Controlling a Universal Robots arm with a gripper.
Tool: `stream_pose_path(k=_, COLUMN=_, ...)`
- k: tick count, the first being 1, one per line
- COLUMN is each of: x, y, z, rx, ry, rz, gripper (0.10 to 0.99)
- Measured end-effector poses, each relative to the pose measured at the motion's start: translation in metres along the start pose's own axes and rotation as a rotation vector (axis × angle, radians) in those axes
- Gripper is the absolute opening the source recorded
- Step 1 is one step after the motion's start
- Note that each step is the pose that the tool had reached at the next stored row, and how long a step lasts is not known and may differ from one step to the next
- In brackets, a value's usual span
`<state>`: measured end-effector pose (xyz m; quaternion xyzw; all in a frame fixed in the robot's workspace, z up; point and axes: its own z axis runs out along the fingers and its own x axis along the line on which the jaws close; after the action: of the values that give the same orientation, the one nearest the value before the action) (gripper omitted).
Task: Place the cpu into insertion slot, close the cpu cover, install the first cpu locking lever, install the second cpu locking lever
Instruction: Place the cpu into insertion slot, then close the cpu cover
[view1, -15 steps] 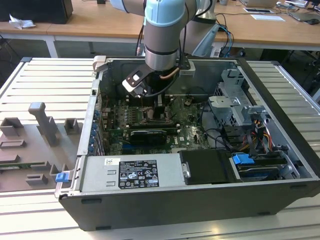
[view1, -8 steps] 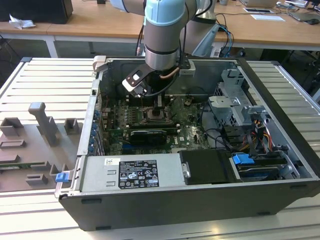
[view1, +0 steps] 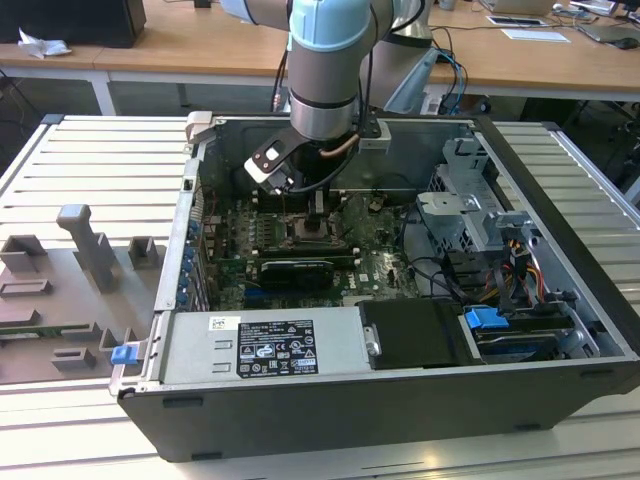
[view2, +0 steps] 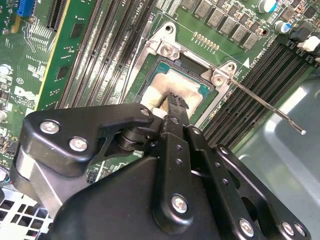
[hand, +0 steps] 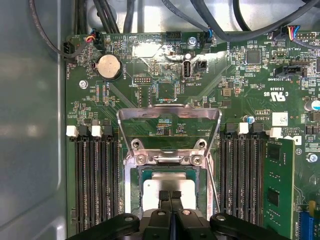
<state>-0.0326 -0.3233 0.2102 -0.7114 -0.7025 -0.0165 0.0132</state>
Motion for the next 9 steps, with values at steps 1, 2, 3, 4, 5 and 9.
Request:
stream_pose_path(k=1, x=0.0000, y=0.0000, z=-0.0001, rx=0.000, ry=0.0000, rz=0.000, gripper=0.106)
stream_pose_path(k=2, x=0.0000, y=0.0000, z=-0.0003, rx=0.000, ry=0.0000, rz=0.000, gripper=0.106)
stream_pose_path(k=3, x=0.0000, y=0.0000, z=-0.0013, rx=0.000, ry=0.0000, rz=0.000, gripper=0.106)
stream_pose_path(k=4, x=0.0002, y=0.0000, z=-0.0034, rx=0.000, ry=0.0005, rz=0.000, gripper=0.106)
stream_pose_path(k=5, x=0.0001, y=0.0003, z=-0.0035, rx=0.000, ry=0.0002, rz=0.000, gripper=0.106)
stream_pose_path(k=9, x=0.0002, y=0.0065, z=-0.0035, rx=0.001, ry=0.0005, rz=0.000, gripper=0.106)
